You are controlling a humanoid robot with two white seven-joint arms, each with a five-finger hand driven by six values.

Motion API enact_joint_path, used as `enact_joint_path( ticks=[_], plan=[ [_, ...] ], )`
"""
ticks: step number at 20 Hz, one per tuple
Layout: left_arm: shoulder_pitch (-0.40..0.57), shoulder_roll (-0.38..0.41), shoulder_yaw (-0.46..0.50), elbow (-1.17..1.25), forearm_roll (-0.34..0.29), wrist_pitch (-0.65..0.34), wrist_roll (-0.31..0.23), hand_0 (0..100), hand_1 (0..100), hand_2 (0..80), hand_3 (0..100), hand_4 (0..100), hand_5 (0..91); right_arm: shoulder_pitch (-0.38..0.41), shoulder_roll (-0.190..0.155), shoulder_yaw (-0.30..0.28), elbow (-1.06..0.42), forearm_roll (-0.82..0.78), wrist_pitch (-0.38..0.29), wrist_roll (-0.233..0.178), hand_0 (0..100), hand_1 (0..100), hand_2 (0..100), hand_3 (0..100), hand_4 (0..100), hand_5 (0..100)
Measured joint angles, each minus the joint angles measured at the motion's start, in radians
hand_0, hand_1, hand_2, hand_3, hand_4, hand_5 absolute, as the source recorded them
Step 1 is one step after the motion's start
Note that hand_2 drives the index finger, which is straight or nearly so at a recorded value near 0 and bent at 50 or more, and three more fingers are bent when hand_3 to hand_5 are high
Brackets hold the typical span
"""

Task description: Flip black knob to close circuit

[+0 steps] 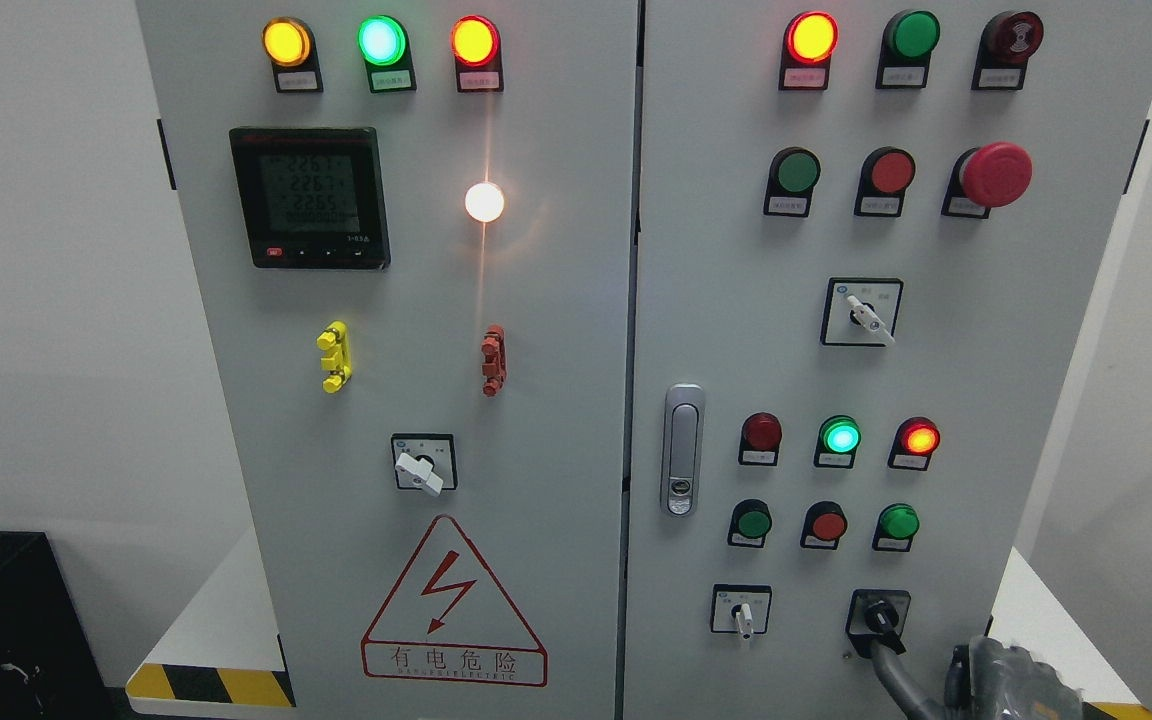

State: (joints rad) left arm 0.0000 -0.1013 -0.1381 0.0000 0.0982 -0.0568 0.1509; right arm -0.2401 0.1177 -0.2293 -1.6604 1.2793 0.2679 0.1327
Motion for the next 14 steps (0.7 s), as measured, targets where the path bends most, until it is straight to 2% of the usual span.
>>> enact_joint_path(
  ticks=[14],
  plan=[
    [0.000, 0.000, 0.000, 0.000, 0.000, 0.000, 0.000, 12, 56, 0.0, 0, 0, 0.0, -0.010, -0.001, -0.010, 0.002, -0.003, 0.000, 0.004, 0, 2, 92, 100, 100, 100]
  ],
)
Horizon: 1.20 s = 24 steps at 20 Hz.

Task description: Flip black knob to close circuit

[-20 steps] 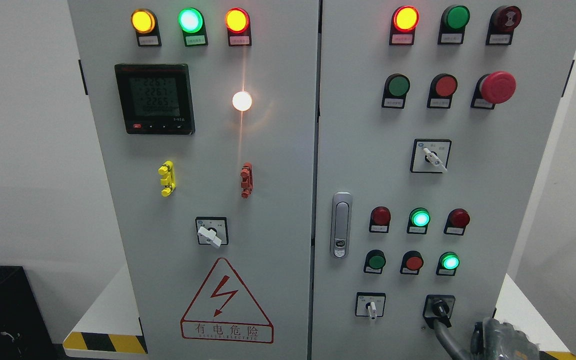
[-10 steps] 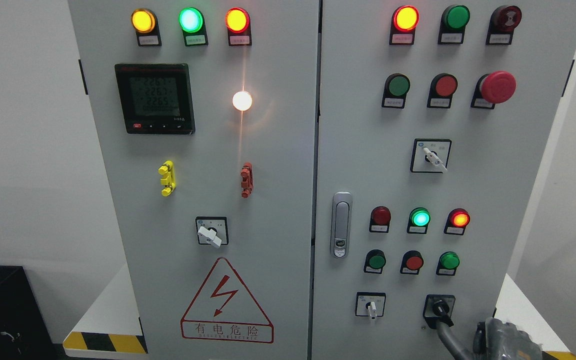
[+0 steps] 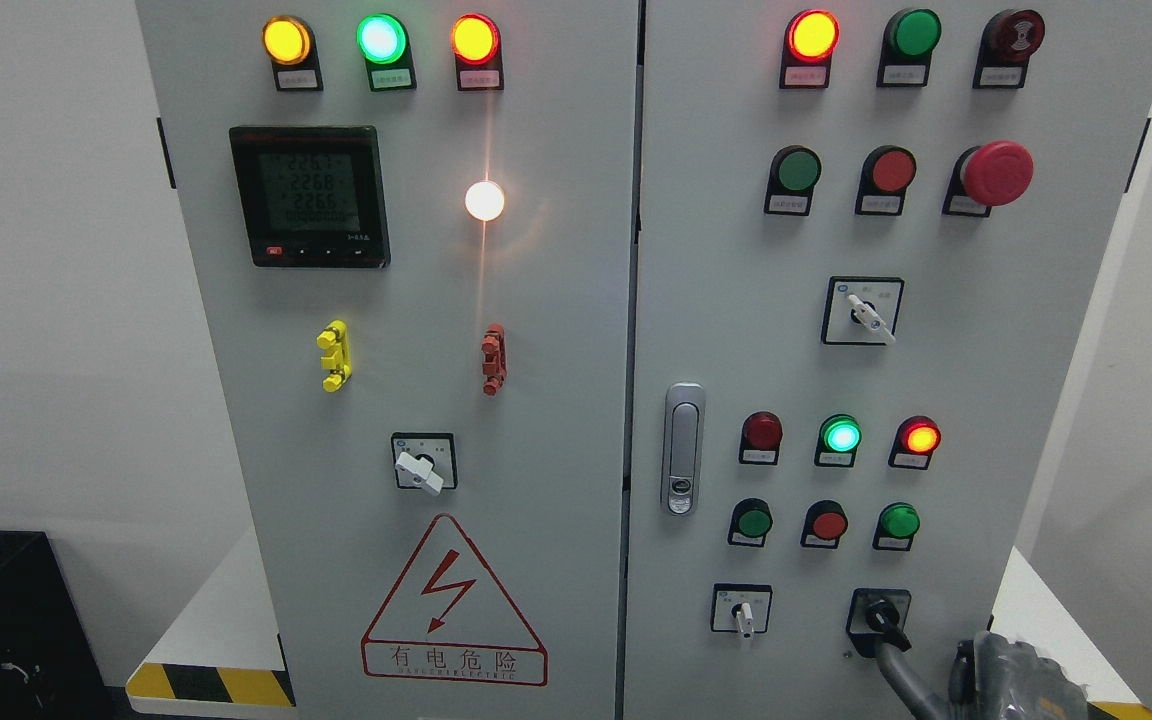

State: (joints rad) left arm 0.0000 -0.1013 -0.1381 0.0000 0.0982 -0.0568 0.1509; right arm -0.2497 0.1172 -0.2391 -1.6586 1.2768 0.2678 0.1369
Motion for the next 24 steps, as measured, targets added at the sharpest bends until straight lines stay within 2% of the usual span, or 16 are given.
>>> enact_joint_path(
  ticks=[24],
  plan=[
    [0.000, 0.000, 0.000, 0.000, 0.000, 0.000, 0.000, 12, 56, 0.0, 0, 0, 0.0, 0.010, 0.001, 0.007, -0.006, -0.012, -0.029, -0.015, 0, 3, 93, 100, 99, 100]
  ],
)
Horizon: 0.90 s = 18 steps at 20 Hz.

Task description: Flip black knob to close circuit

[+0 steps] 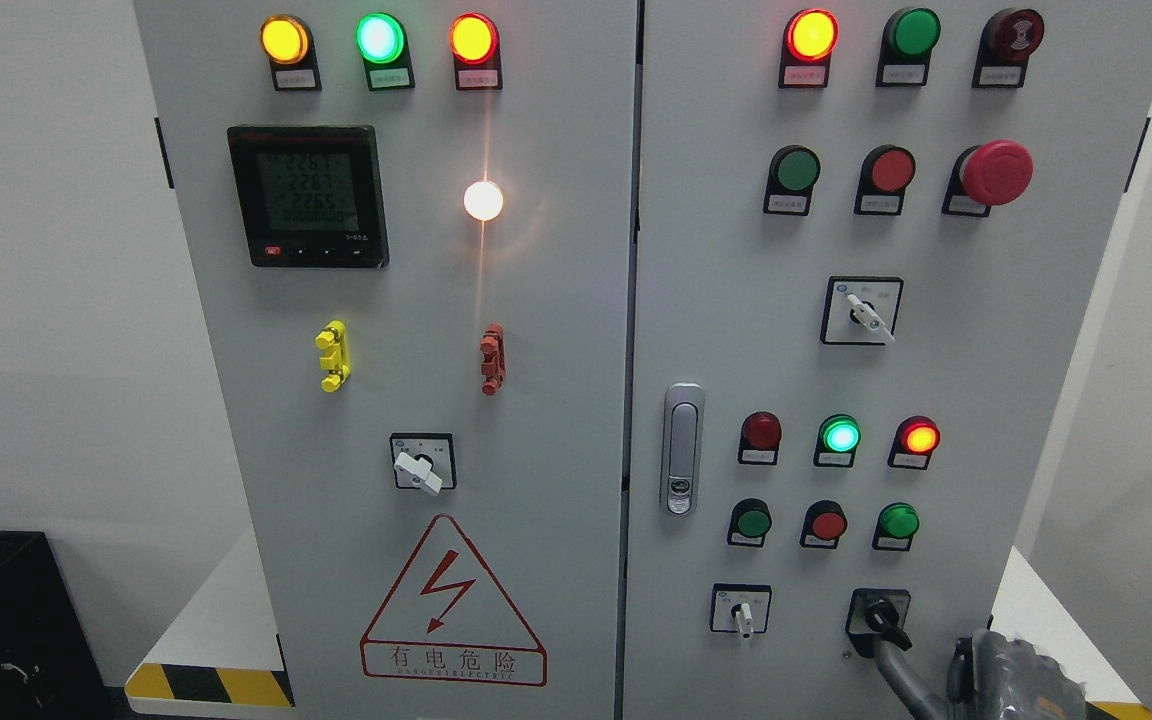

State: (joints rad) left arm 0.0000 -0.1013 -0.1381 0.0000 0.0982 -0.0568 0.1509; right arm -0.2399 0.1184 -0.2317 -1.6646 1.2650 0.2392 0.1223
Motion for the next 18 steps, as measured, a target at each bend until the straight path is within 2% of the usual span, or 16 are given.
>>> enact_joint_path(
  ticks=[7, 18],
  plan=[
    [0.000, 0.000, 0.000, 0.000, 0.000, 0.000, 0.000, 12, 56, 0.0, 0, 0, 0.0, 0.009, 0.000, 0.008, 0.000, 0.000, -0.032, -0.003, 0, 3, 93, 100, 99, 100],
    [0.000, 0.000, 0.000, 0.000, 0.000, 0.000, 0.000, 12, 56, 0.0, 0, 0, 0.0, 0.060, -0.002, 0.054, -0.033, -0.017, -0.038, -0.021, 0, 3, 92, 100, 99, 100]
  ],
)
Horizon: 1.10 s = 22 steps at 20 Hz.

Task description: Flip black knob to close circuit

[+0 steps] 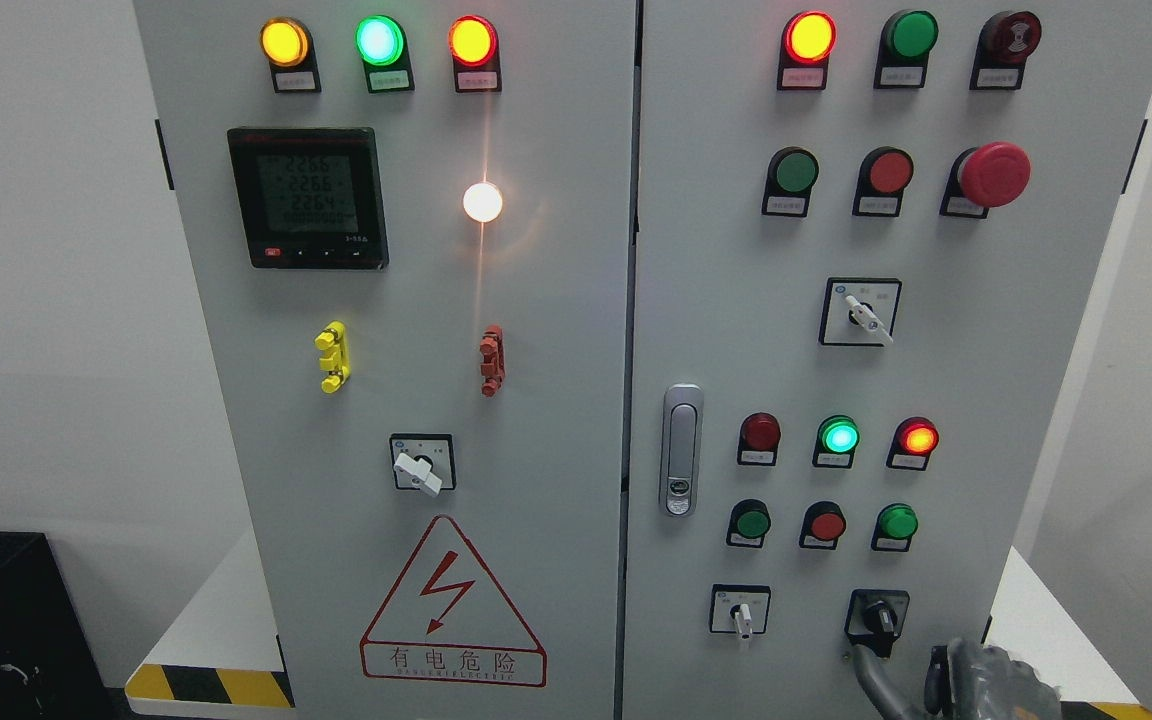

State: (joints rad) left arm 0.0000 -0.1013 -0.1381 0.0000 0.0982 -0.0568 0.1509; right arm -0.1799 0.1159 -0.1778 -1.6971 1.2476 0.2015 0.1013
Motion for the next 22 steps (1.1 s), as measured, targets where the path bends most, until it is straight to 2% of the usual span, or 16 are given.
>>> enact_joint_path(
  ticks=[4, 9, 13, 15, 19, 22],
  plan=[
    [0.000, 0.000, 0.000, 0.000, 0.000, 0.000, 0.000, 12, 56, 0.0, 0, 0, 0.0, 0.020, -0.001, 0.019, -0.025, -0.030, 0.000, -0.023, 0, 4, 88, 100, 99, 100],
    [0.000, 0.000, 0.000, 0.000, 0.000, 0.000, 0.000, 12, 56, 0.0, 0, 0, 0.0, 0.053, -0.002, 0.039, -0.064, -0.130, 0.001, -0.037, 0, 7, 75, 100, 90, 85],
    [0.000, 0.000, 0.000, 0.000, 0.000, 0.000, 0.000, 12, 56, 0.0, 0, 0, 0.0, 0.104, 0.000, 0.051, -0.098, -0.240, 0.006, -0.052, 0, 9, 68, 96, 87, 79],
    [0.000, 0.000, 0.000, 0.000, 0.000, 0.000, 0.000, 12, 56, 0.0, 0, 0, 0.0, 0.127, 0.001, 0.052, -0.116, -0.308, 0.006, -0.076, 0, 10, 62, 90, 84, 74],
    [0.000, 0.000, 0.000, 0.000, 0.000, 0.000, 0.000, 12, 56, 0.0, 0, 0, 0.0, 0.165, 0.005, 0.056, -0.153, -0.448, -0.001, -0.107, 0, 10, 57, 86, 81, 69],
    [0.000, 0.000, 0.000, 0.000, 0.000, 0.000, 0.000, 12, 56, 0.0, 0, 0, 0.0, 0.195, 0.006, 0.054, -0.178, -0.555, -0.016, -0.150, 0, 10, 53, 83, 78, 67]
  ],
)
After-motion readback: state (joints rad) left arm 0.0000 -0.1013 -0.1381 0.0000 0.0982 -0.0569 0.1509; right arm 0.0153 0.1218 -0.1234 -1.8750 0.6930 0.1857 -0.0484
